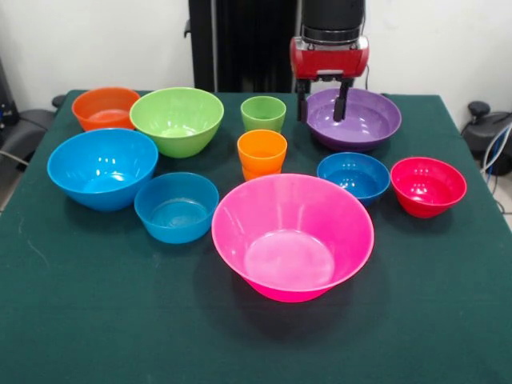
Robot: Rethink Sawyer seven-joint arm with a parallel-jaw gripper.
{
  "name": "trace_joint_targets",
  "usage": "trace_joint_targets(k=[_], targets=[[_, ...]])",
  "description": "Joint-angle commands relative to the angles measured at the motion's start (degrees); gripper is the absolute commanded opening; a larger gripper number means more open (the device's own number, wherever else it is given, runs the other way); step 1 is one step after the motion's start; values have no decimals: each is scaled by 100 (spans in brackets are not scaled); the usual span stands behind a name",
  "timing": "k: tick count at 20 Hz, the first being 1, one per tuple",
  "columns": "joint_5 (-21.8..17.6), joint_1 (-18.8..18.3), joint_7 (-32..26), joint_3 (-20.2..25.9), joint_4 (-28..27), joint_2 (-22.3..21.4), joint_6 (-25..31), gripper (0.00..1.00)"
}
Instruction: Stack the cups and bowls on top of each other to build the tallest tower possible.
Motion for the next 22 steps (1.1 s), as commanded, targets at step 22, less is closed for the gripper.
trace_joint_targets(k=[22], targets=[[154, 1098, 494, -339, -1853, 863, 860, 100]])
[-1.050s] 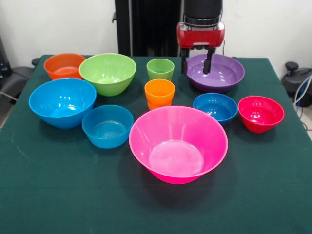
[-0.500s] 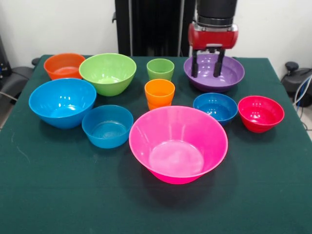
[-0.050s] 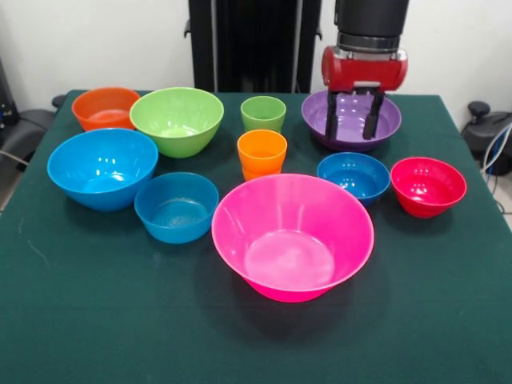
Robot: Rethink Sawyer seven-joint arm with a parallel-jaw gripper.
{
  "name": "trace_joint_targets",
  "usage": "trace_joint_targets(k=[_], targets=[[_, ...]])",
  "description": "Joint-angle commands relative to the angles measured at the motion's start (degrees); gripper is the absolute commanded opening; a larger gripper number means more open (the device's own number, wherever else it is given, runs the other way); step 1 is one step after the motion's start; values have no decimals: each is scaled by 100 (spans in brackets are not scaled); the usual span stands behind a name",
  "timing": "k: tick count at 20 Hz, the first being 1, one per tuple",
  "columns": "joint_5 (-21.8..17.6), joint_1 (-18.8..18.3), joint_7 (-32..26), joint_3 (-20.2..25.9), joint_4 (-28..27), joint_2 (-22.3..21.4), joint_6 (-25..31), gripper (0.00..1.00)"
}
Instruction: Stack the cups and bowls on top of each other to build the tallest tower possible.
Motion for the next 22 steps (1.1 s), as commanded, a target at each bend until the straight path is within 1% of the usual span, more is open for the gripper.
trace_joint_targets(k=[1, 6, 12, 19, 22], targets=[[178, 106, 511, 235, -917, 656, 781, 100], [201, 108, 418, 380, -1527, 1084, 736, 100], [151, 88, 280, 437, -2050, 1306, 883, 100], [38, -24, 278, 568, -2167, 1599, 618, 100], [48, -34, 312, 610, -2146, 1673, 631, 100]])
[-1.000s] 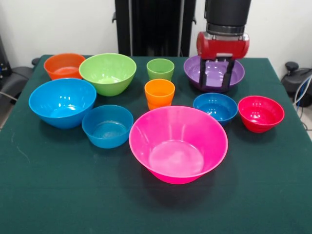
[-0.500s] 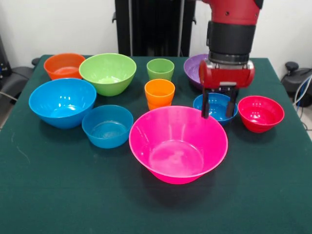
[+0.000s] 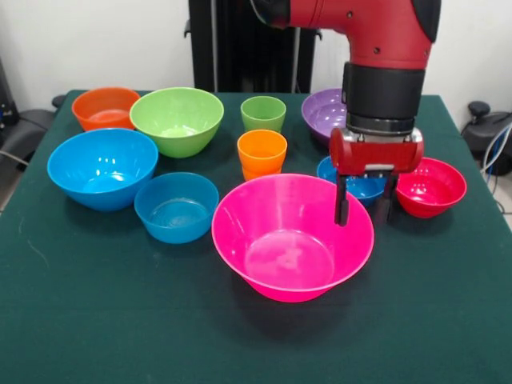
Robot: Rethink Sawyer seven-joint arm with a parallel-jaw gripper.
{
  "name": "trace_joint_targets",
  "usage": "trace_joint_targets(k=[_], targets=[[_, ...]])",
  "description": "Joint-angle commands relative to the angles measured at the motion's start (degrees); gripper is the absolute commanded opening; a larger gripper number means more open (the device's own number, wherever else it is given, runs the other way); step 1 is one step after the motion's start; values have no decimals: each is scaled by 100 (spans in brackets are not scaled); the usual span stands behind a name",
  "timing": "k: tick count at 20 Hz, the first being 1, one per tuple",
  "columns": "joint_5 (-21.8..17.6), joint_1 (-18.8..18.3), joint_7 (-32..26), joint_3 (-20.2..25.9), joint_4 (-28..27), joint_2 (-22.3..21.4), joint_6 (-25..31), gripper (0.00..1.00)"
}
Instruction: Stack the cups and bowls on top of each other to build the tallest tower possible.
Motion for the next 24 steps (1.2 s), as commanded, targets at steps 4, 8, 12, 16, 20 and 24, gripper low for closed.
trace_joint_targets(k=[4, 8, 12, 16, 20, 24], targets=[[8, -48, 382, 581, -281, 540, 534, 100], [12, -26, 444, 565, -255, 626, 460, 100], [-11, 35, 553, 493, -235, 799, 217, 100], [-14, 65, 612, 475, -153, 842, 128, 100], [-29, 101, 681, 436, -76, 874, -7, 100], [-27, 128, 741, 420, 11, 860, -88, 100]])
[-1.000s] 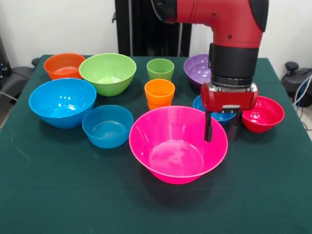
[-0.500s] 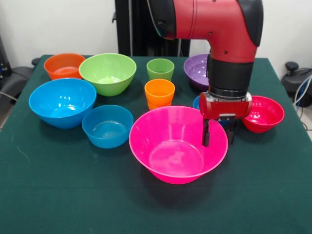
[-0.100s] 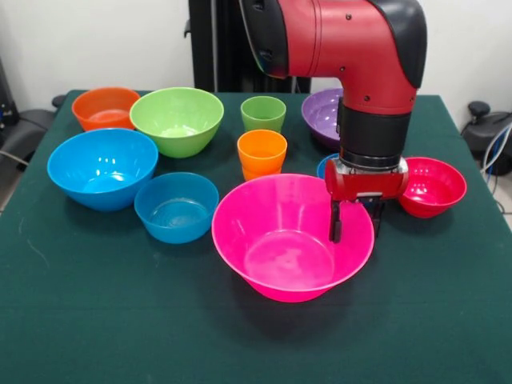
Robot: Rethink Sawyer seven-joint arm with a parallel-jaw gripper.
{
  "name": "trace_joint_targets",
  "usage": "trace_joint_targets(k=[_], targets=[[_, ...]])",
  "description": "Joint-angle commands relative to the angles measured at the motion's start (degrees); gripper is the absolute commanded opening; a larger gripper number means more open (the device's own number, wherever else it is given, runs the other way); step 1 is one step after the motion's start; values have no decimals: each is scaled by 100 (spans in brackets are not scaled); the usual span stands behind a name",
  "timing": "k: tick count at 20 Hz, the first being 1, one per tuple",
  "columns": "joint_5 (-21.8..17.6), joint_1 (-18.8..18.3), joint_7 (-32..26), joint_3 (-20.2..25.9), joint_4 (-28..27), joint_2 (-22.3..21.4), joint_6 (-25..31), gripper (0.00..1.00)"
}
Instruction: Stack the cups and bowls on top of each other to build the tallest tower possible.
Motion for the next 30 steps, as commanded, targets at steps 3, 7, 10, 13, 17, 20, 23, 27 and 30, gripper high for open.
trace_joint_targets(k=[3, 7, 10, 13, 17, 20, 23, 27, 30], targets=[[13, 129, 796, 422, 245, 111, -76, 100], [24, 121, 814, 469, 288, 100, -94, 100], [-5, 126, 826, 449, 294, 103, -188, 100], [39, 198, 865, 349, 275, 59, -139, 0], [62, 204, 843, 331, 290, 0, -52, 0], [40, 188, 821, 351, 335, -30, -61, 0], [30, 211, 833, 335, 400, -83, -60, 0], [25, 250, 813, 291, 389, -110, 8, 0], [0, 253, 753, 284, 459, -263, 134, 0]])
